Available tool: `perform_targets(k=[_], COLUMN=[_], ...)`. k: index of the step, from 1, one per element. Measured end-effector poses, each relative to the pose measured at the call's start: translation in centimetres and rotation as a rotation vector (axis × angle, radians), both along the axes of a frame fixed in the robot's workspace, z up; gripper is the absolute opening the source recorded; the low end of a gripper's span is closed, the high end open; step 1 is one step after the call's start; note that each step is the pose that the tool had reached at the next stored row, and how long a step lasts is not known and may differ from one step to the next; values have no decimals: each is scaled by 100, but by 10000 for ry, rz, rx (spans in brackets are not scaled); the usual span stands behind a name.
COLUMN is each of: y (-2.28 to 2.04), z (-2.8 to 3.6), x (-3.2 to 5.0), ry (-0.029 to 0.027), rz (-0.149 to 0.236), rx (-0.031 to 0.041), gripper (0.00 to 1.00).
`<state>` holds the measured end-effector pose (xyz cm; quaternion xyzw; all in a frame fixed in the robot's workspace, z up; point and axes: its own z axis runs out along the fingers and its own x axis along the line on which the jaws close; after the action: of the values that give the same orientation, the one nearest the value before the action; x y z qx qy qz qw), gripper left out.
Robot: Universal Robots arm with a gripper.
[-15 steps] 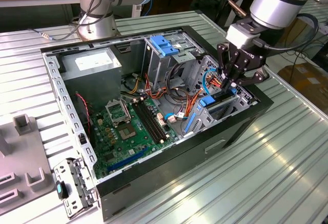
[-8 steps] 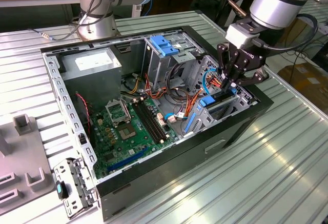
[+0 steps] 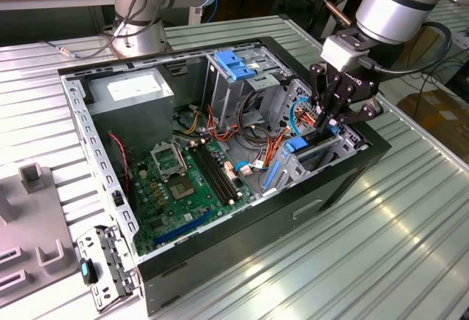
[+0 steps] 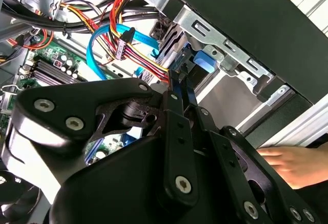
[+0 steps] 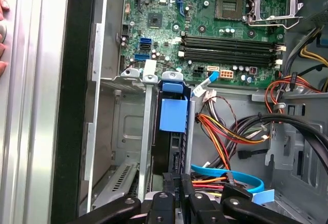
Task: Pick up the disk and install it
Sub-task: 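Insert the first disk wire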
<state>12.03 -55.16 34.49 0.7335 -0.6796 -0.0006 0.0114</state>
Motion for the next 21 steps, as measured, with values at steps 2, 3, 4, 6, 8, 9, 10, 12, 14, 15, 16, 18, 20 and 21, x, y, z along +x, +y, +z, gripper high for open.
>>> perform_targets(k=[2,3,4,6,8,9,10,12,14,15,16,18,20,21], y=[0,0,0,0,0,0,0,0,0,0,0,0,-1,-1], z=[13,19,19,20,20,18,14,3,-16,-23,-30,-38,-49,-55], x=[0,0,0,0,0,0,0,0,0,0,0,0,0,0], ry=[0,0,0,0,0,0,0,0,0,1,1,1,1,1], rz=[-37,-65,-93,-180,-300,-316,-317,-317,-317,-317,-317,-317,-317,-317], rx=[8,6,8,8,3,2,4,4,5,4,4,6,7,2], gripper=[17,17,17,17,17,17,17,17,17,17,17,17,17,17])
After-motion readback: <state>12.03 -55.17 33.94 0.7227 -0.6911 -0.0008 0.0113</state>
